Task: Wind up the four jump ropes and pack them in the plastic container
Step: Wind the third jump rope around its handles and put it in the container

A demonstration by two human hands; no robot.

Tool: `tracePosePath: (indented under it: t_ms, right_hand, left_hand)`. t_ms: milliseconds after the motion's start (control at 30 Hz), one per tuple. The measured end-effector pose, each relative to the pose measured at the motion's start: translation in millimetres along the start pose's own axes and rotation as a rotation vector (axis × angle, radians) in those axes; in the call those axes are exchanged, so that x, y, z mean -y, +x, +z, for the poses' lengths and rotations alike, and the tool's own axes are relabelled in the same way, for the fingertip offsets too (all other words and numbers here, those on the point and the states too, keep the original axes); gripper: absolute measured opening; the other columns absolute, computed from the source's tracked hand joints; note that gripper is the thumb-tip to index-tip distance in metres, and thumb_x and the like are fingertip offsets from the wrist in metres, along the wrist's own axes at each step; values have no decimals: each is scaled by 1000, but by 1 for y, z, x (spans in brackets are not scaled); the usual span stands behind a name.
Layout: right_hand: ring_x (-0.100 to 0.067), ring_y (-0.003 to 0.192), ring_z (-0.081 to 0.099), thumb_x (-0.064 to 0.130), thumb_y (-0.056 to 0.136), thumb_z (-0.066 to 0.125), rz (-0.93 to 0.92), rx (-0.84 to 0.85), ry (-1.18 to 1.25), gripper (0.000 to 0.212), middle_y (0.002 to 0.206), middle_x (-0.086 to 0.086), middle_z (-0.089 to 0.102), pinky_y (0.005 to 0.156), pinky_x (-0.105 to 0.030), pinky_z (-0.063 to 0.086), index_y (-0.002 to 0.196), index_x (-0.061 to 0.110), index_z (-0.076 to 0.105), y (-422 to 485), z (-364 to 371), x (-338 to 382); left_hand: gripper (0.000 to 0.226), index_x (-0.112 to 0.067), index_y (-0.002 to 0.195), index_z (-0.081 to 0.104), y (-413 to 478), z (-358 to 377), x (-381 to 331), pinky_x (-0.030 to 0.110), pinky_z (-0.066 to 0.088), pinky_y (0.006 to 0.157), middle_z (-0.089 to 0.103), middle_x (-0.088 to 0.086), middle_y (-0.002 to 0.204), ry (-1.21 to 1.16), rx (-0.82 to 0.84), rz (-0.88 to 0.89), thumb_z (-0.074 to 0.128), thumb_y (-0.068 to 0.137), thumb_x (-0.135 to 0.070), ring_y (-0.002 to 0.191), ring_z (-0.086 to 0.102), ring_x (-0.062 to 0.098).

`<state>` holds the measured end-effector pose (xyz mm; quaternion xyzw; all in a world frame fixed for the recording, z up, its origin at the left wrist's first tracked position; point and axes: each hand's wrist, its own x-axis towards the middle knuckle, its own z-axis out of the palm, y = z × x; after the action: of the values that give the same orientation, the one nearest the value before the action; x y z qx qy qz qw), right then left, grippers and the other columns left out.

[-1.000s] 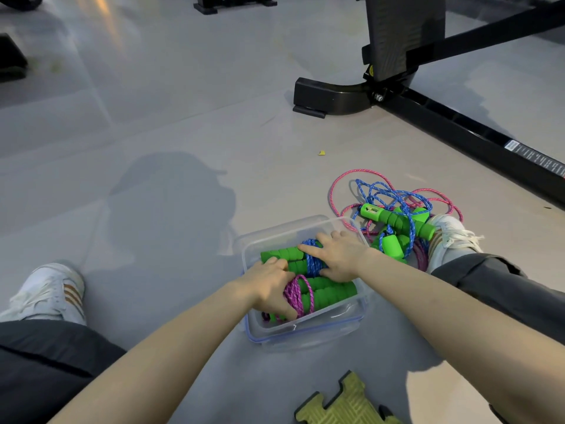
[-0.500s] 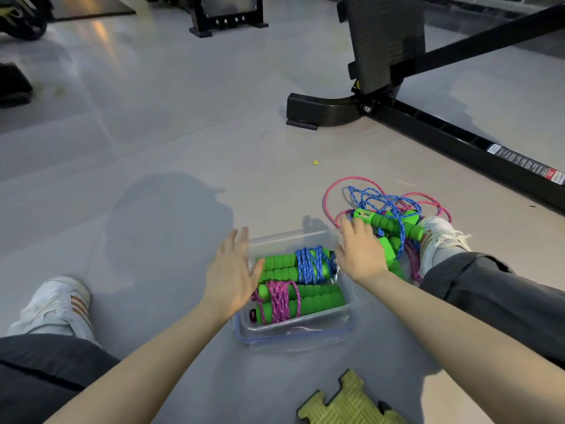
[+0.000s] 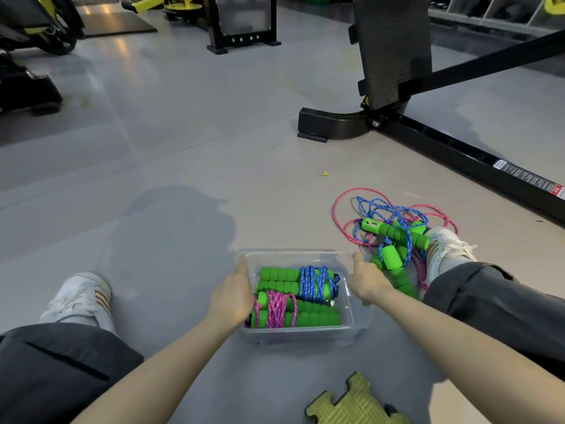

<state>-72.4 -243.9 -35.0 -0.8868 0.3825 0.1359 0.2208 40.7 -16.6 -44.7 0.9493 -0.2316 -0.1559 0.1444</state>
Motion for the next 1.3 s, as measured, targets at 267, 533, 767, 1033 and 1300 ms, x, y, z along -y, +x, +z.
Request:
tracePosePath:
  t_ms: [267, 533, 767, 1033, 1300]
  right_hand:
    - [-35, 115, 54, 0, 89, 36, -84, -136, 15, 71, 144, -17, 39, 85, -42, 46, 150, 13, 2, 12, 19, 3]
    - [-35, 119, 51, 10, 93, 41, -163, -133, 20, 69, 139, -17, 44, 94, -45, 45, 150, 16, 3, 53, 11, 24]
    - [-32, 127, 44, 28, 101, 27, -223, -192, 61, 45, 141, -12, 45, 99, -43, 40, 145, 19, 29, 55, -13, 12]
    - [-38, 141, 17, 57, 70, 67, 91, -115, -527, 118, 152, -20, 17, 114, -52, 10, 149, 12, -9, 68, -67, -67]
    - [-35, 123, 46, 38, 70, 72, 149, -104, -44, 110, 138, -17, 37, 98, -40, 42, 149, 20, -3, 67, -46, -64]
  left_hand:
    - [57, -9, 151, 11, 3, 18, 1, 30, 43, 79, 40, 7, 142, 40, -133, 43, 9, 101, -36, 119, 46, 21]
    - [93, -16, 152, 16, 33, 11, 10, 37, 9, 116, 13, 9, 159, 20, -162, 23, 2, 77, -70, 145, 16, 23]
    - [94, -28, 152, 8, 25, 15, -60, 43, -17, 113, -4, 6, 160, 188, -31, 432, -12, 71, -71, 147, -7, 16]
    - [121, -22, 153, 9, 40, 29, -111, 45, -6, 116, 11, 4, 159, 203, -18, 479, -41, 54, -71, 146, 6, 17]
    - [104, -16, 149, 28, 42, 33, -119, 49, 9, 115, 33, 8, 152, 115, -79, 525, -22, 77, -72, 139, 31, 23]
